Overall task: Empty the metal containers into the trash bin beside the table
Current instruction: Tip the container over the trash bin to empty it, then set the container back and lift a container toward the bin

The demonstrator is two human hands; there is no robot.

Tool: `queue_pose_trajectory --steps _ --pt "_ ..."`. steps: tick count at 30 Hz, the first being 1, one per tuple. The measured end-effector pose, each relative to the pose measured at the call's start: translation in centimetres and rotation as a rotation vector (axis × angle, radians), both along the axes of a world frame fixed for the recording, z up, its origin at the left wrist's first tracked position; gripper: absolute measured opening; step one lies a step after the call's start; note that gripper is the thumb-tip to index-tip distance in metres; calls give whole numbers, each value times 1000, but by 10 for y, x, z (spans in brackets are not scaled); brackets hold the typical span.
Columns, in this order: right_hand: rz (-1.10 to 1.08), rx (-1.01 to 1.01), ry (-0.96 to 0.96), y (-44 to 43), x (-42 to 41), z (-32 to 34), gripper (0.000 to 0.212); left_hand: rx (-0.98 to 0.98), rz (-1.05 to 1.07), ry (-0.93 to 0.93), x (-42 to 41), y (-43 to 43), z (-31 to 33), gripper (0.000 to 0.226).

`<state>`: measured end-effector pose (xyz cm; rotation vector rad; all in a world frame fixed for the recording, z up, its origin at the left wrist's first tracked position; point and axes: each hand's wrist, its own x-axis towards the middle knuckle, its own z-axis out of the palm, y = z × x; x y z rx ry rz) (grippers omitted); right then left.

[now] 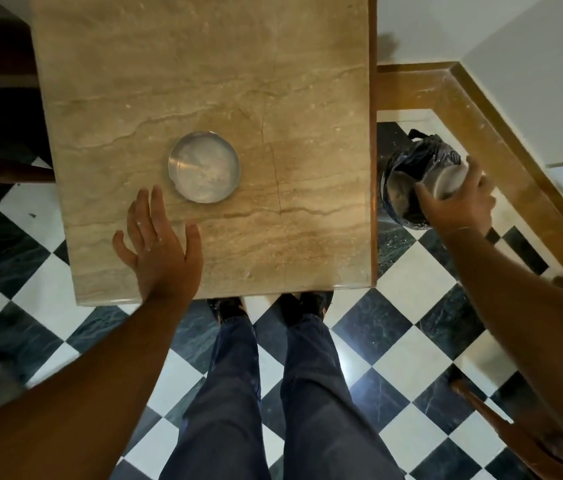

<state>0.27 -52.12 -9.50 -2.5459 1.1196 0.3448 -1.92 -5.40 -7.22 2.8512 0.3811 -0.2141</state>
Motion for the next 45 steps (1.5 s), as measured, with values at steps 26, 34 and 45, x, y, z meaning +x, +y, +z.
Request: queue_pose_trajectory --steps 26,34,45 --pt "-269 1011 -89 144 76 24 33 -27 -208 250 82 -17 -4 141" --pt "-141 815 -101 161 95 12 43 -39 -157 379 102 -29 1 143" --pt "-103 544 -173 176 85 6 57 -133 -129 324 104 -33 3 146"
